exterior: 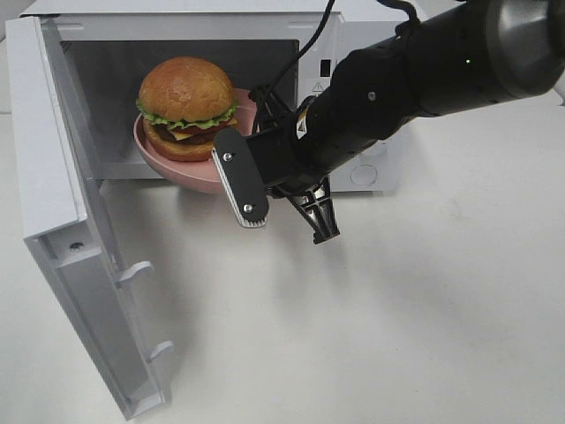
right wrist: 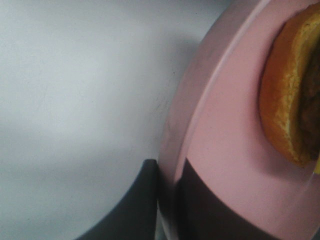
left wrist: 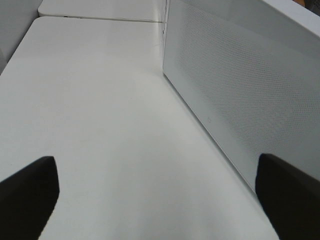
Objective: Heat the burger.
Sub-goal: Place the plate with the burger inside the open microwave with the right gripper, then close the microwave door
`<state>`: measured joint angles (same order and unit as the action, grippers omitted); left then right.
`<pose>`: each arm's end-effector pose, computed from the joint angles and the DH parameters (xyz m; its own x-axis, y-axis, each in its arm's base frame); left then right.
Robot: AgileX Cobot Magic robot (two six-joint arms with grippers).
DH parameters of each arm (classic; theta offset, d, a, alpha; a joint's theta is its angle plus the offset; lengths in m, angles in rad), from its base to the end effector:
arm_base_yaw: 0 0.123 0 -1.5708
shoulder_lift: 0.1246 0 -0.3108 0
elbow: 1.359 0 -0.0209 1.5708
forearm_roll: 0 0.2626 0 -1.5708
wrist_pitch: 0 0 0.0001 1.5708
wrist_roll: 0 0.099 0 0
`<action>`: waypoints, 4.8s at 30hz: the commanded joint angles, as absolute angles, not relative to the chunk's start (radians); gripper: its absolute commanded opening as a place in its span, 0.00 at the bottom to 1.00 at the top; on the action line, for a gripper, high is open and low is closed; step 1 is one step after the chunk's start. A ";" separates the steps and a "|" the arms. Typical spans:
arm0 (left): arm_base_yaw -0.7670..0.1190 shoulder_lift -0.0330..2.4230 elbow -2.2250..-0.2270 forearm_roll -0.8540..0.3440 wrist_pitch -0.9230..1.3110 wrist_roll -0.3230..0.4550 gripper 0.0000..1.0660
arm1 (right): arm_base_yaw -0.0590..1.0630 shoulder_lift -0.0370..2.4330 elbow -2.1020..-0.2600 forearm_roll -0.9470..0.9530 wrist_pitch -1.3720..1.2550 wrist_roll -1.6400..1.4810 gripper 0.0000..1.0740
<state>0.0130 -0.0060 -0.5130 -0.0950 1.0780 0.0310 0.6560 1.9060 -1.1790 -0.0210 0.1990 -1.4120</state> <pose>-0.0167 -0.0085 0.2818 -0.4536 -0.0199 -0.8910 0.0552 0.9972 -0.0504 0.3387 0.2602 0.1878 0.5207 -0.8491 -0.0890 -0.6675 -0.3400 -0.6624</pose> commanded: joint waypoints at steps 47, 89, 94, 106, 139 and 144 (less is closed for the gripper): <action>0.011 -0.022 -0.514 -0.083 1.067 0.026 0.94 | 0.655 2.242 -1.732 -0.185 0.291 -1.130 0.03; 0.011 -0.022 -0.514 -0.057 1.067 0.026 0.94 | 0.652 2.236 -1.698 -0.209 0.347 -1.083 0.52; 0.011 -0.022 -0.514 -0.057 1.067 0.026 0.94 | 0.652 2.194 -1.622 -0.194 0.290 -1.083 0.59; 0.011 -0.022 -0.514 -0.057 1.067 0.026 0.94 | 0.652 2.051 -1.413 -0.195 0.185 -1.083 0.72; 0.011 -0.022 -0.514 -0.057 1.067 0.026 0.94 | 0.652 1.555 -0.896 -0.195 0.094 -0.857 0.71; 0.011 -0.022 -0.514 -0.057 1.067 0.026 0.94 | 0.652 1.475 -0.827 -0.194 0.108 -0.750 0.71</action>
<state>0.0130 -0.0060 -0.5130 -0.0610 1.0780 0.0310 0.6550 1.5060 -0.8470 -0.1980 0.1020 -0.8000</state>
